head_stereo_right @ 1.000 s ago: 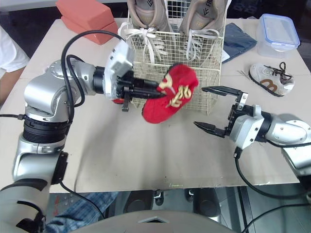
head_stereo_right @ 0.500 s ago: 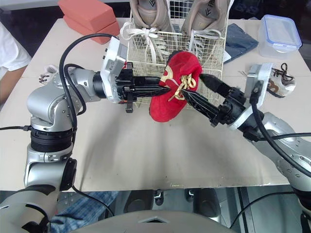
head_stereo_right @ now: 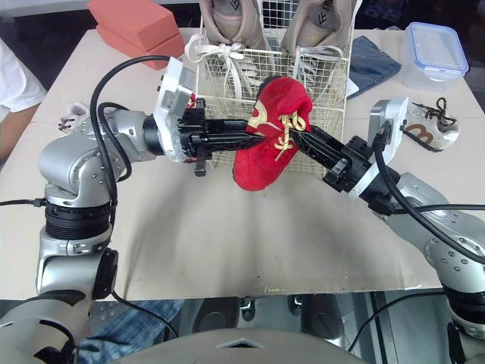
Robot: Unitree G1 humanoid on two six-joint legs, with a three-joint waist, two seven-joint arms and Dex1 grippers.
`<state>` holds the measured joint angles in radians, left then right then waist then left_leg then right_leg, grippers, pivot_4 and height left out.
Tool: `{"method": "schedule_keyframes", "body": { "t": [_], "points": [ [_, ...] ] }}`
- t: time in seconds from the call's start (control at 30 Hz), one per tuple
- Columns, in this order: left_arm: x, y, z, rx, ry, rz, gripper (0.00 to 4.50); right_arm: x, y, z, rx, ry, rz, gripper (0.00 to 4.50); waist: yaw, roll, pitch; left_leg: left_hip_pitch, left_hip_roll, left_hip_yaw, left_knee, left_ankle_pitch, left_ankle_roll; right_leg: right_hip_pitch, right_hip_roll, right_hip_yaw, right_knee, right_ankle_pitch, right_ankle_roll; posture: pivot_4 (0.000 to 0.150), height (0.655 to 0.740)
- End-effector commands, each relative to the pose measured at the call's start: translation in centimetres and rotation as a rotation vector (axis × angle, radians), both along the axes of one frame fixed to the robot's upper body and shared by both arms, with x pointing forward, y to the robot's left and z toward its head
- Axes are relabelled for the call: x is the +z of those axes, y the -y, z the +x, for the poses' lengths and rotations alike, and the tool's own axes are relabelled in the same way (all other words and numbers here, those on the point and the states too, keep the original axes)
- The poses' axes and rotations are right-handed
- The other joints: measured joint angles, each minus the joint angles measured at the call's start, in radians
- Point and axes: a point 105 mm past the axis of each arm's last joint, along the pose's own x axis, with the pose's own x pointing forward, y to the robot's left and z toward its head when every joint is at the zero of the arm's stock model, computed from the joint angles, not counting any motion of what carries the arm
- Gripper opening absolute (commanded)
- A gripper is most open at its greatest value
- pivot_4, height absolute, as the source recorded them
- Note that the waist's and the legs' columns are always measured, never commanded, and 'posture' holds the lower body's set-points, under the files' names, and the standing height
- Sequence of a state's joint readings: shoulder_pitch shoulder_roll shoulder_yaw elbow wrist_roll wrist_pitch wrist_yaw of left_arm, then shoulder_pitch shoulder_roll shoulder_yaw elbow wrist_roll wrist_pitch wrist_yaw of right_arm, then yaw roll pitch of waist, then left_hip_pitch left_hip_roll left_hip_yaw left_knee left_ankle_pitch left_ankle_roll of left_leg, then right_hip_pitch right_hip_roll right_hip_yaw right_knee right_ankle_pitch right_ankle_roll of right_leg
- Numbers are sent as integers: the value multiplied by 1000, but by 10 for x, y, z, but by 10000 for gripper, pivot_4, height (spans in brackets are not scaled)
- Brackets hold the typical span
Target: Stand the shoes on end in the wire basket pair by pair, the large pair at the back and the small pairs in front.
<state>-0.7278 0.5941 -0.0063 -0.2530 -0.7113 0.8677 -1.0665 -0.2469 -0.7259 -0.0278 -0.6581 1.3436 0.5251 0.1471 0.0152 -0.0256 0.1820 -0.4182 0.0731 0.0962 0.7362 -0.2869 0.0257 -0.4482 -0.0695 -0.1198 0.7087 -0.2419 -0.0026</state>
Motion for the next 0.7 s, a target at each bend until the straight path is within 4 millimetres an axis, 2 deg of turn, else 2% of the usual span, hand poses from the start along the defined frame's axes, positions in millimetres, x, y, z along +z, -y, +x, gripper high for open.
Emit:
{"method": "schedule_keyframes", "body": {
  "t": [0.03,0.13,0.17,0.27,0.5,0.6,0.7],
  "points": [
    [9,2,-10,-33,52,-8,27009,27,5,-5,-37,119,23,0,2,0,0,0,0,0,0,0,0,0,0,0,0,0,0,1500,6860],
    [11,-1,-7,3,91,-3,41567,36,9,-5,-68,150,42,0,1,0,0,0,0,0,0,0,0,0,0,0,0,0,0,1500,6860],
    [12,-2,-5,18,108,-3,43347,38,10,-4,-75,157,45,0,1,0,0,0,0,0,0,0,0,0,0,0,0,0,0,1500,6860],
    [21,-17,6,118,183,2,43347,56,21,3,-158,239,55,0,-1,0,0,0,0,0,0,0,0,0,0,0,0,0,0,1500,6860],
    [37,-34,6,225,245,-31,43347,88,42,24,-398,444,36,0,0,0,0,0,0,0,-2,0,0,-1,0,0,-1,0,0,1500,6860],
    [37,-38,3,241,236,-25,43347,92,48,36,-489,493,-9,0,0,0,0,0,0,1,-2,0,0,-1,0,0,-1,0,0,1500,6860],
    [40,-41,3,274,245,-25,43347,78,49,53,-577,543,-221,0,1,0,0,-1,0,1,-2,0,0,-1,0,0,-2,0,0,1500,6860]
  ]
}}
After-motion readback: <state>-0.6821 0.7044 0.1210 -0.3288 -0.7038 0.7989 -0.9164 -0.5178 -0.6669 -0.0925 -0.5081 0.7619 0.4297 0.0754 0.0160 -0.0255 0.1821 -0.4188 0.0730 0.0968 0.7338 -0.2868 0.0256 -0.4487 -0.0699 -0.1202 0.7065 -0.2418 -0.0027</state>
